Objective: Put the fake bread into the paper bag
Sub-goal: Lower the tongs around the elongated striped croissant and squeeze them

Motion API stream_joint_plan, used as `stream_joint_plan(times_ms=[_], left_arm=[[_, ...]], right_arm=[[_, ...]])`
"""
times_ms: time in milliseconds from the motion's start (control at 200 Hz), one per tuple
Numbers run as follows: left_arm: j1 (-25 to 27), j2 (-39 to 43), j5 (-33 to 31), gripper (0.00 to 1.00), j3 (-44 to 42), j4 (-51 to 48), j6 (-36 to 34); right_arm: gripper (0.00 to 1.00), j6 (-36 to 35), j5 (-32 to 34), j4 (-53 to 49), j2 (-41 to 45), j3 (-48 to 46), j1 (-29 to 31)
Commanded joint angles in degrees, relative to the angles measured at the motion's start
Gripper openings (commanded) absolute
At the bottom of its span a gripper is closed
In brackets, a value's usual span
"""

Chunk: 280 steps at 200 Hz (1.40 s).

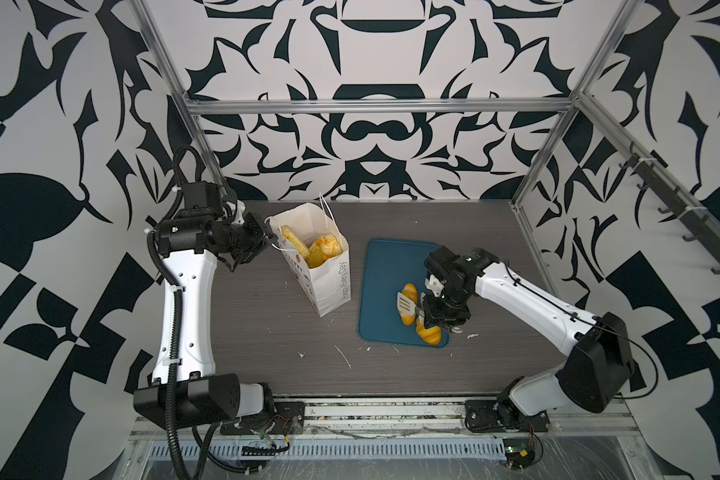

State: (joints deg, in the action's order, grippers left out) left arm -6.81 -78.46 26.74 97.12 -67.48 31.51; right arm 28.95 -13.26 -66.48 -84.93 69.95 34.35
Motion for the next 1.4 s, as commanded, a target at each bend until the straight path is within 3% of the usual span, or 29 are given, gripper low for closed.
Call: stream_joint_plan(times_ms=[0, 700, 1210, 1395], left_arm=[[-0.33, -0.52, -0.29, 0.0, -0.53, -1.34, -0.39], [-0.31, -1.32, -0.33, 0.0, -0.09, -0.72, -0.31], [-0.31, -2.33, -0.14, 0.0, 1.14, -0.68, -0.31], [-0.31, -2.22, -0.2, 0.0, 1.38, -0.91, -0.26]], right_arm=[[0.49, -0.65, -0.76, 0.55, 0.68, 2.86, 0.54], [0.45, -1.24, 0.36, 0.29, -3.58, 5.11, 2.83], [0.35, -1.17, 1.09, 0.38, -4.81, 6.71, 3.58], [0.25, -1.53, 1.35, 0.2, -4.52, 7.61, 3.53]])
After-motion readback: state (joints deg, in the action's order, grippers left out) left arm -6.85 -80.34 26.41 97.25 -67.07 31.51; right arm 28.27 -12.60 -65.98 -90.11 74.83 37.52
